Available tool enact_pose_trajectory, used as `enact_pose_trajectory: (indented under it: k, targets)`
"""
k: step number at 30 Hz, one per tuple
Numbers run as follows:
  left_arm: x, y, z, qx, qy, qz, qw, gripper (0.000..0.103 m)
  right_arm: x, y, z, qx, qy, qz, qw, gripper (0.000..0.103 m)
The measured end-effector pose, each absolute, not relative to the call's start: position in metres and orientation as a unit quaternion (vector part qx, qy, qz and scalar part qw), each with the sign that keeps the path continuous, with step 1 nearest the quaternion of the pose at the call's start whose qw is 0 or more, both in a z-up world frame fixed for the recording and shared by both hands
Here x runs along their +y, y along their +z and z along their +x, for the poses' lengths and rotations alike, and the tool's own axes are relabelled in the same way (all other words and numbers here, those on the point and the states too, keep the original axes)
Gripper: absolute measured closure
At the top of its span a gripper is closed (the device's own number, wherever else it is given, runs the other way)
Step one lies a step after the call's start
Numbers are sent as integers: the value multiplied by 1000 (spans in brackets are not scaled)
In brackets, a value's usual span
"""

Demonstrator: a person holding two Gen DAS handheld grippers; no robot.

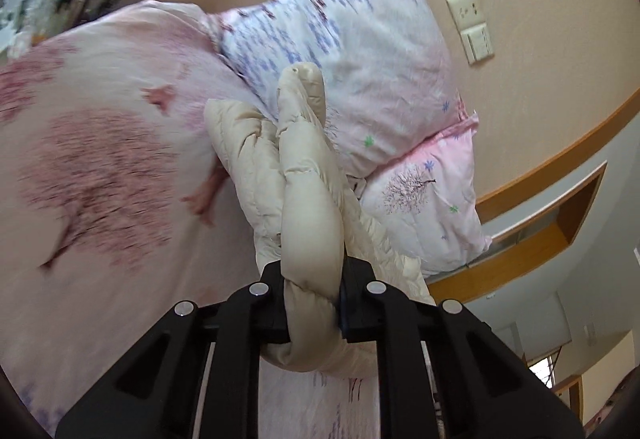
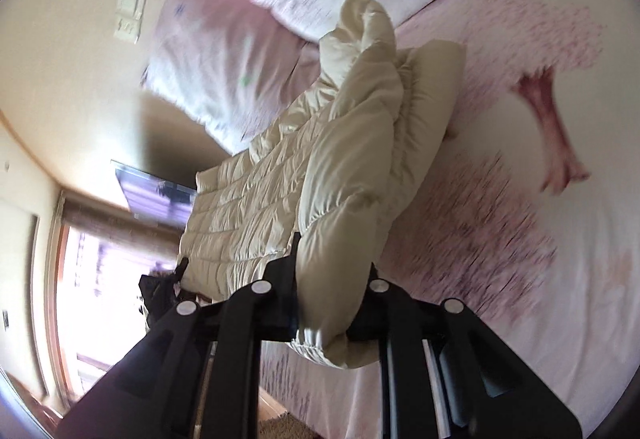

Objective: Fold large clothes

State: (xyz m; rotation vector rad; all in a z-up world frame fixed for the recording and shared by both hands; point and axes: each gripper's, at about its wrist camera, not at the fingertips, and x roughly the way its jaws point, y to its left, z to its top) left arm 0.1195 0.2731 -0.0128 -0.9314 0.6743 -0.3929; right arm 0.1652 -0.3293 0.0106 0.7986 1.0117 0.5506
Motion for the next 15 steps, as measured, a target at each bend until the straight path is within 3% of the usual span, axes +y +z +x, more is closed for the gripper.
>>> enact_pose_trajectory:
  k: [13, 15]
  targets:
    - [304, -47, 69, 332, -141, -444, 820, 89, -290, -6, 113, 489, 224, 295, 790, 86]
    - [303, -56, 67, 339, -138, -444, 818, 88, -288, -13, 109, 497, 198, 277, 798, 81]
